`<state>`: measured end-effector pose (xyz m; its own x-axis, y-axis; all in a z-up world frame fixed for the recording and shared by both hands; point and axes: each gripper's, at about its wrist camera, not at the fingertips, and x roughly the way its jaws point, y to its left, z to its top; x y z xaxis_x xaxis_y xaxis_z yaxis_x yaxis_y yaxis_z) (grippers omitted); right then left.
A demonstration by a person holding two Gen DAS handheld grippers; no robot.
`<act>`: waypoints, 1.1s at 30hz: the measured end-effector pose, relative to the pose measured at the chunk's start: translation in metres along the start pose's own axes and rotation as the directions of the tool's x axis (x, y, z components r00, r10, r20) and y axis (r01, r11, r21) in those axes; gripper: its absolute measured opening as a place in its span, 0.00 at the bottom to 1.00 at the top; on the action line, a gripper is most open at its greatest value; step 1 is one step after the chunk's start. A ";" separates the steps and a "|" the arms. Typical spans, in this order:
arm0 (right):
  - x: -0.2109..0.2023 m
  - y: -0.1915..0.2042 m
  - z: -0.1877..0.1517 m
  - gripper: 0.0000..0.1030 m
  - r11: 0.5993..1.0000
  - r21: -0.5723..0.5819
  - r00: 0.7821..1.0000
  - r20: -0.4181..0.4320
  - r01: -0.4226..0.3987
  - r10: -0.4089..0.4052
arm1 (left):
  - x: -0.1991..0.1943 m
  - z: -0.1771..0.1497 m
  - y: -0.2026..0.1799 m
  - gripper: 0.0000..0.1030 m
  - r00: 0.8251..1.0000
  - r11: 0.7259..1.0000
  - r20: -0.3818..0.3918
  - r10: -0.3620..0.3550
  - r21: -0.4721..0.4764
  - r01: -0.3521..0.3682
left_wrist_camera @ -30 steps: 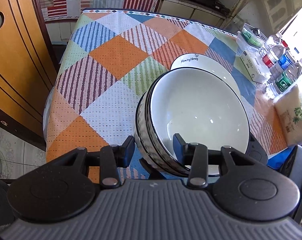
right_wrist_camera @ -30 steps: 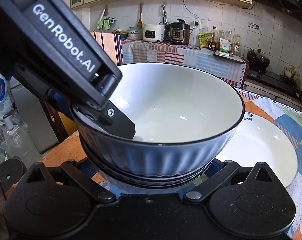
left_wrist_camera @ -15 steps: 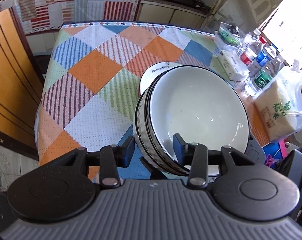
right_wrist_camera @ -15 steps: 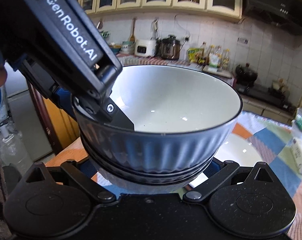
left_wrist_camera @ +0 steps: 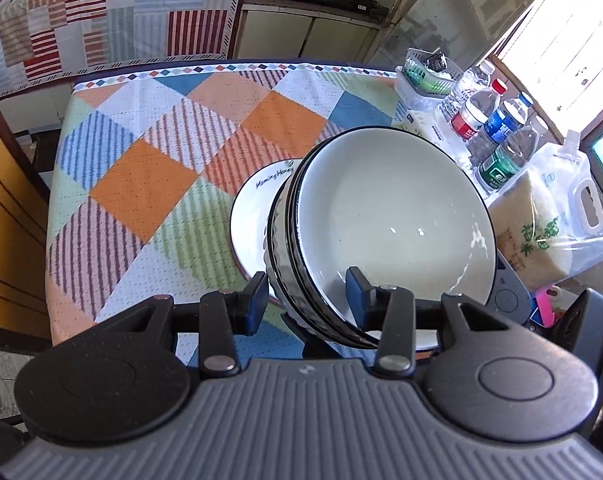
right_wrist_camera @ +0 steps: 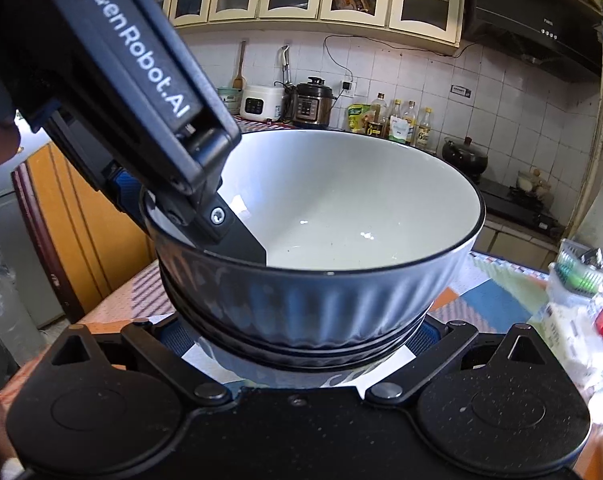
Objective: Organize plates and bowls
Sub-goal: 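Carry the bowl stack with both tools over the MorningHoney plate stack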
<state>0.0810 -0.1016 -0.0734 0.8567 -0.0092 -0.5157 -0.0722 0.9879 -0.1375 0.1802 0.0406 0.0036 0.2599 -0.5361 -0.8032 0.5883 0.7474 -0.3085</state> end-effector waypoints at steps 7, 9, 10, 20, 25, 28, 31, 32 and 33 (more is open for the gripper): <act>0.017 -0.025 -0.007 0.99 0.999 0.022 0.999 -0.042 0.031 -0.030 | 0.043 0.023 -0.013 0.39 1.000 1.000 -0.025 -0.001 -0.007 0.001; 0.024 -0.029 -0.012 0.99 0.999 0.027 0.997 -0.061 0.038 -0.036 | 0.057 0.025 -0.013 0.39 0.999 1.000 -0.041 -0.001 -0.008 0.001; 0.026 -0.031 -0.015 0.99 0.999 0.028 0.997 -0.070 0.041 -0.039 | 0.063 0.025 -0.013 0.39 0.999 1.000 -0.049 -0.005 -0.012 0.004; 0.046 -0.034 -0.044 0.99 0.998 0.038 0.992 -0.122 0.048 -0.044 | 0.109 0.009 -0.007 0.39 0.996 1.000 -0.087 0.013 -0.016 -0.014; 0.060 -0.038 -0.054 0.99 0.998 0.058 0.991 -0.132 0.038 -0.030 | 0.119 0.001 -0.005 0.39 0.996 0.999 -0.075 0.049 -0.004 -0.049; 0.066 -0.039 -0.057 0.99 0.998 0.045 0.990 -0.140 0.038 -0.031 | 0.127 0.001 -0.001 0.39 0.997 0.999 -0.071 0.043 -0.008 -0.044; 0.072 -0.039 -0.060 0.99 0.999 0.017 0.988 -0.148 0.040 -0.037 | 0.133 0.000 0.000 0.39 0.996 0.999 -0.073 0.046 0.005 -0.045; 0.074 -0.039 -0.060 0.99 0.999 0.006 0.987 -0.154 0.036 -0.034 | 0.134 -0.001 -0.002 0.39 0.996 0.998 -0.073 0.056 0.025 -0.054; 0.076 -0.038 -0.061 0.99 0.999 -0.001 0.986 -0.162 0.032 -0.032 | 0.135 -0.001 -0.003 0.39 0.995 0.998 -0.072 0.062 0.036 -0.059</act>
<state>0.1178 -0.1490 -0.1589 0.7646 -0.0656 -0.6411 -0.0450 0.9869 -0.1546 0.2128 -0.0331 -0.1042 0.2399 -0.4591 -0.8554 0.5990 0.7634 -0.2418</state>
